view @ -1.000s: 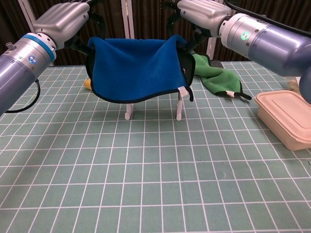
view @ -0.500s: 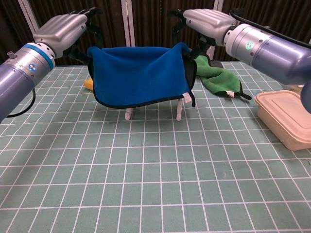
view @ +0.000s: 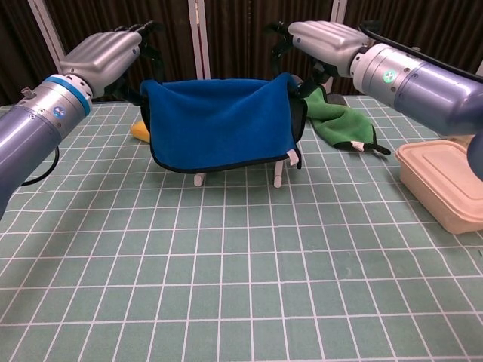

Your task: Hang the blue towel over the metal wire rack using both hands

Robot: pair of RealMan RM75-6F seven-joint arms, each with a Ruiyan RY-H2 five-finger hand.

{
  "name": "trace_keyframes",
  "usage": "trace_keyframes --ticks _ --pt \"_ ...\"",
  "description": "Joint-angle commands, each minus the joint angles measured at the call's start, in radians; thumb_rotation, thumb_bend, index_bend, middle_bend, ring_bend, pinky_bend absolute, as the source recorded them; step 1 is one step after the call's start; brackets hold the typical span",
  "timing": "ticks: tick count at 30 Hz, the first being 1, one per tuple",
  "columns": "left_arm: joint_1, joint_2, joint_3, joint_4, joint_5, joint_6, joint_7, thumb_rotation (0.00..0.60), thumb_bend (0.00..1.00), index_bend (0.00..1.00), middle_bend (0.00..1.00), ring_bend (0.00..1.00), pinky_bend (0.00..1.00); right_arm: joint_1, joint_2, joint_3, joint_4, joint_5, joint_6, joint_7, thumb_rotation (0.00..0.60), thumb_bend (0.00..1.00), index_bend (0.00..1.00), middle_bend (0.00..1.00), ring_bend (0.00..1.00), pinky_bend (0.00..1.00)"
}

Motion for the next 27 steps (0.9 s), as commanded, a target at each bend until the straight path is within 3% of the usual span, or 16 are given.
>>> trace_keyframes --ticks 1,4,6,9,15,27 --pt "-0.002 -0.005 0.000 0.005 -0.006 -0.013 -0.010 0.600 0.37 0.42 0.00 0.00 0.00 0.000 0.001 -0.007 0.005 -0.006 -0.009 0.016 0.600 0.38 0.51 0.03 0.00 0.00" --pt "-0.002 -0.001 -0.004 -0.005 -0.017 -0.029 -0.011 0.600 0.16 0.05 0.00 0.00 0.00 -0.002 0.007 -0.010 0.001 -0.010 -0.013 0.034 0.600 0.22 0.26 0.01 0.00 0.00" --pt "-0.002 0.004 -0.006 -0.014 -0.024 -0.038 -0.008 0.600 0.11 0.00 0.00 0.00 0.00 -0.003 0.012 -0.011 0.001 -0.013 -0.011 0.039 0.600 0.17 0.17 0.00 0.00 0.00" --pt "0.000 0.011 -0.009 -0.028 -0.029 -0.040 -0.002 0.600 0.08 0.00 0.00 0.00 0.00 -0.006 0.020 -0.010 -0.004 -0.014 -0.010 0.039 0.600 0.16 0.12 0.00 0.00 0.00" --pt "0.007 0.024 -0.011 -0.041 -0.036 -0.037 0.011 0.600 0.07 0.00 0.00 0.00 0.00 -0.015 0.034 -0.012 -0.023 -0.016 -0.004 0.034 0.600 0.14 0.17 0.00 0.00 0.00" --pt "0.097 0.140 0.029 -0.136 -0.079 -0.084 0.055 0.600 0.00 0.00 0.00 0.00 0.00 -0.073 0.111 -0.037 -0.125 -0.037 0.051 -0.003 0.600 0.00 0.07 0.00 0.00 0.00"
